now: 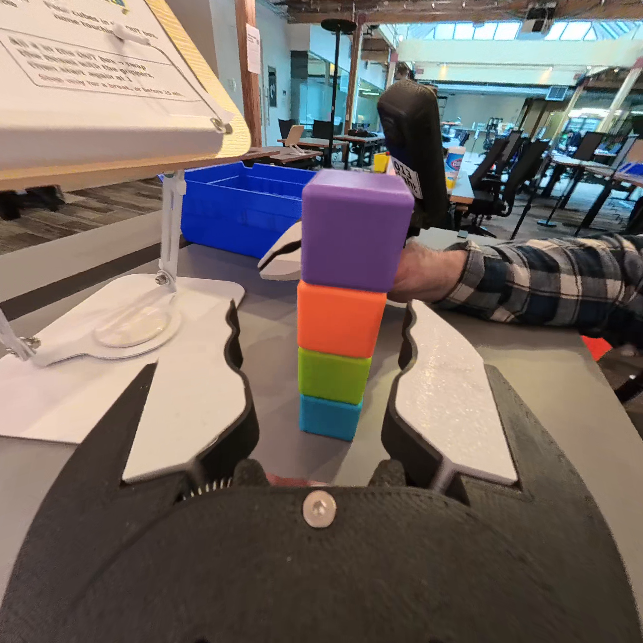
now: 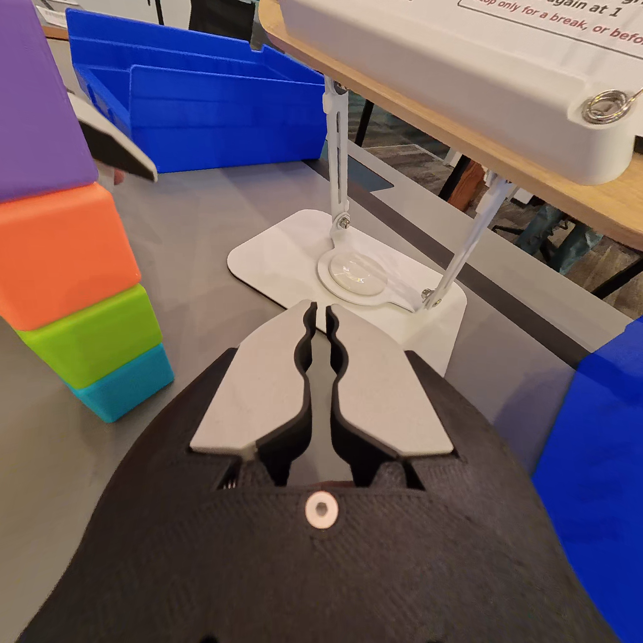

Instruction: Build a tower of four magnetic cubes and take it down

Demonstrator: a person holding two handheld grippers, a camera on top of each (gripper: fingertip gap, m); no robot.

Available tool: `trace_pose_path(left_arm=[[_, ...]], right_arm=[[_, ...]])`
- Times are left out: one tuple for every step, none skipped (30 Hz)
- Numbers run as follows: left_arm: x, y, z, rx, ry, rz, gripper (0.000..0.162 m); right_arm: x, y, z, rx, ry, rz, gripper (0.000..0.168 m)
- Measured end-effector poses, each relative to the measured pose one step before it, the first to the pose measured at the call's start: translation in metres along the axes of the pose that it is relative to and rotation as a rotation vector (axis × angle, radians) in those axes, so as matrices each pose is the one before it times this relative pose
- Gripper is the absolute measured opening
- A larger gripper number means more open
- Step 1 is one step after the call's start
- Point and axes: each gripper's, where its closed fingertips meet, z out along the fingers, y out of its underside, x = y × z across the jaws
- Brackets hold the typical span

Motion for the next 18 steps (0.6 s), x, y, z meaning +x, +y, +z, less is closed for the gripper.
trace_pose_path(left_arm=[[0.00314,0.00344,0.00325,-0.0148,0.0214,-0.0032,0.085],[0.00112,0.00183,0.00226,-0.0038,0.0030,-0.0026,0.085],[0.00163,-0.00108,0.00136,0.0154,0.0060,-0.0032,0.083],[0.00286,-0.00088,0.00180,0.0091,0.0191,-0.0066,0.078],[0.00093,-0.00024,0.00226,0.0014,0.0057,-0.0073,0.076],[-0.00054,-0.00018,0.00243,0.0020,-0.0053,-0.0023,0.073],[0.00159,0.00009,0.00163,0.0020,0.0107,0.0011,0.062],[0.00154,-0.00088,0.00035,0.0062,0.0102,0.0012,0.052],[0.00004,-0.00060,-0.00014,0.0021,-0.0009,0.0073,0.050],[-0.00049,0.00007,-0.00005,-0.0025,-0.0046,0.0080,0.050],[0.00012,-0.00001,0.00013,-0.0008,0.0013,0.0015,0.050],[0.00032,0.00004,0.00012,0.0012,0.0044,0.0021,0.050],[0.00009,0.00002,0.00018,0.0004,0.0032,0.0020,0.050],[0.00066,0.00020,0.00030,-0.0043,0.0092,0.0015,0.050],[0.00045,0.00016,0.00022,-0.0063,0.0081,0.0042,0.050],[0.00007,-0.00001,0.00027,-0.0035,0.0066,0.0033,0.050],[0.00043,0.00006,0.00011,-0.0009,0.0101,0.0014,0.050],[0.00059,0.00000,0.00003,0.0002,0.0130,0.0012,0.050]], right_arm=[[-0.00005,-0.00029,-0.00004,0.0011,-0.0010,0.0003,0.005],[0.00006,-0.00055,-0.00013,0.0024,-0.0015,0.0024,0.005],[-0.00001,-0.00042,-0.00019,0.0029,-0.0028,0.0046,0.005],[-0.00009,-0.00014,0.00010,0.0015,-0.0037,0.0046,0.005],[-0.00031,0.00002,0.00015,0.0015,-0.0049,0.0028,0.005],[-0.00059,-0.00052,-0.00003,0.0046,-0.0060,0.0023,0.006],[-0.00024,-0.00104,-0.00023,0.0057,-0.0053,0.0038,0.006],[-0.00005,-0.00171,-0.00071,0.0078,-0.0065,0.0033,0.007],[-0.00026,-0.00359,-0.00154,0.0169,-0.0103,0.0043,0.008],[-0.00101,-0.00565,-0.00246,0.0271,-0.0195,0.0103,0.010],[-0.00290,-0.00711,-0.00289,0.0324,-0.0344,0.0135,0.013],[-0.00473,-0.00797,-0.00300,0.0315,-0.0485,0.0152,0.020],[-0.00823,-0.00845,-0.00275,0.0301,-0.0706,0.0174,0.031],[-0.01301,-0.00873,-0.00223,0.0266,-0.0996,0.0157,0.042],[-0.01164,-0.00673,-0.00087,0.0096,-0.0839,0.0110,0.058],[-0.00582,-0.00586,0.00020,0.0077,-0.0357,0.0002,0.071],[-0.00741,-0.00671,0.00058,0.0191,-0.0432,-0.0040,0.077],[-0.00787,-0.00691,0.00056,0.0183,-0.0509,0.0049,0.077]])
